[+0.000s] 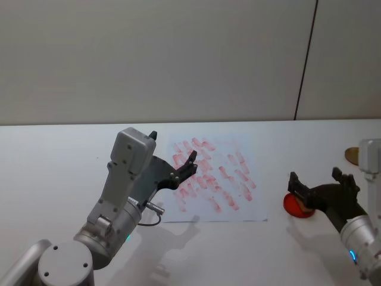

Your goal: Use the one hand to pick up the stamp and affix it onto the A4 paper.

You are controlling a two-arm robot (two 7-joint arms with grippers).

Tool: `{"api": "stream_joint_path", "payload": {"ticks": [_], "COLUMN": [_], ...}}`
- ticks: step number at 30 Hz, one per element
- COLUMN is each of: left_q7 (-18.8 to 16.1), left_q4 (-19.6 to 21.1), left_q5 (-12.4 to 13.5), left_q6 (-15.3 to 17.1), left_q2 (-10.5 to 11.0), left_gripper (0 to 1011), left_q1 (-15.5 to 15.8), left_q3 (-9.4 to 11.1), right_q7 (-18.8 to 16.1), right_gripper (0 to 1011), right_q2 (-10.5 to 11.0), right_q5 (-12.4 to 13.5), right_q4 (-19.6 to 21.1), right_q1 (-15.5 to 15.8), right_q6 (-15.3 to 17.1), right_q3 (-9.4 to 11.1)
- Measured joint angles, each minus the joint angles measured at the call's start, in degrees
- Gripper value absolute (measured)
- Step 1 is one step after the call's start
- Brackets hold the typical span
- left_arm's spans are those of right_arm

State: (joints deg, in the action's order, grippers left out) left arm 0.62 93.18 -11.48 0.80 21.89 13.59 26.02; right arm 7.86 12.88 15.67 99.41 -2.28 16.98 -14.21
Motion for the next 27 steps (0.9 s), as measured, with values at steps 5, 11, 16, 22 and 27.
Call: {"api": "stream_joint_path", "payload": {"ticks": [5,11,16,22,27], "left_q7": [0.0,0.0,0.0,0.0,0.0], "left_q4": [0.0,0.0,0.0,0.0,0.0], "left_q5": [0.0,0.0,0.0,0.0,0.0], "left_q6": [0.0,0.0,0.0,0.0,0.0], "left_q2": [0.0,0.0,0.0,0.0,0.0], "left_gripper": [993,993,993,993,993], "left_q1": [0.0,0.0,0.0,0.0,0.0], "left_q3": [0.0,0.0,0.0,0.0,0.0], "right_q7": [0.67,0.54,-0.97,-3.1,-5.24], "right_gripper": [1001,1001,1000,902,761], "right_q2": [-0.68,-1.37,-1.85,-2.25,-2.62], "right_q5": [0.73,1.55,1.74,1.47,0.71], "right_q4": [-1.53,-4.14,-6.82,-9.19,-11.17], "right_q1": [-1.14,-2.83,-4.5,-6.03,-7.31], "right_q6": [2.7,5.45,7.05,7.93,8.29], "right_q3": [0.37,0.91,1.23,1.32,1.26]}}
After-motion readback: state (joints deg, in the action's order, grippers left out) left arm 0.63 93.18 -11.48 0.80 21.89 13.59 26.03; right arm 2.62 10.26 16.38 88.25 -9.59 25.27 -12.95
